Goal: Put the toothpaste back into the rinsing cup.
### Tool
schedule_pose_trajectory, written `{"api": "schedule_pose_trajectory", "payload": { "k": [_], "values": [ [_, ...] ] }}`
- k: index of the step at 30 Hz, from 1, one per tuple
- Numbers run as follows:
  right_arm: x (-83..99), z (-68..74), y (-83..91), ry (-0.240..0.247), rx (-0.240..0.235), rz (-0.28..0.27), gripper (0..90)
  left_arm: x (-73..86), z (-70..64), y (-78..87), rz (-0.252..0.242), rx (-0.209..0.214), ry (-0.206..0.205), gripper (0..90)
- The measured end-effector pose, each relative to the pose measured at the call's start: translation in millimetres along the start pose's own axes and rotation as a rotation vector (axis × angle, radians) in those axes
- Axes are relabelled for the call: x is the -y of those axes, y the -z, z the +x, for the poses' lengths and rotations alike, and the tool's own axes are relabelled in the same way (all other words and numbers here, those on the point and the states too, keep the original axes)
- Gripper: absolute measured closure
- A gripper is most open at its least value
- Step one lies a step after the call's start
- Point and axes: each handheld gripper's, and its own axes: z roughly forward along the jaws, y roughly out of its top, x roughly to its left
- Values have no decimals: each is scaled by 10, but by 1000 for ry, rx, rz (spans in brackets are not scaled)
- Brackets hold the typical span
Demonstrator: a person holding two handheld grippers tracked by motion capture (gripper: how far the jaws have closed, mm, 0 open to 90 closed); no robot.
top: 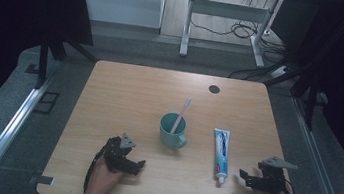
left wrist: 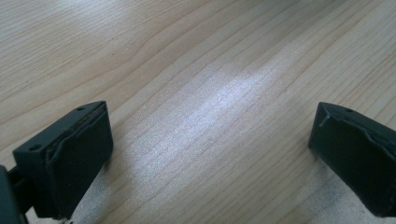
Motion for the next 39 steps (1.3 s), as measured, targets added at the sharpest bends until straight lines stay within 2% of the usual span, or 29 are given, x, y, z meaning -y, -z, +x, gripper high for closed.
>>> {"api": "schedule_pose_trajectory", "payload": {
  "k": [1, 6, 10, 14, 16, 17, 18, 20, 21, 22, 27, 39],
  "values": [
    [-8, -9, 25, -7, -18, -8, 248, 0, -1, 0, 0, -1, 1, 0],
    [-27, -24, 54, -18, -38, -15, 310, 0, -2, 0, 0, -2, 2, 0],
    [-50, -22, 50, -17, -66, 17, 371, 0, -2, 0, 0, -2, 2, 0],
    [-71, -20, 49, -21, -124, 38, 472, 0, -2, 0, 0, -2, 2, 0],
    [-89, -5, 49, -3, -132, 44, 523, -1, -2, 0, 0, -2, 3, 0],
    [-110, 15, 48, 20, -131, 52, 575, -1, -3, -1, 0, -3, 3, 0],
    [-110, 15, 48, 20, -131, 52, 575, -1, -3, -1, 0, -3, 3, 0],
    [-133, 37, 48, 36, -128, 57, 652, -1, -3, -1, 0, -3, 4, 0],
    [-157, 64, 50, 47, -124, 62, 719, -1, -3, -1, 0, -4, 3, 0],
    [-157, 64, 50, 47, -124, 62, 719, -1, -3, -1, 0, -4, 3, 0],
    [-250, 137, 37, 80, -143, 78, 868, -2, -4, -1, 1, -5, 4, 0],
    [-468, 273, 7, 112, -194, 120, 894, -2, -4, -1, 1, -4, 4, 0]
  ]
}}
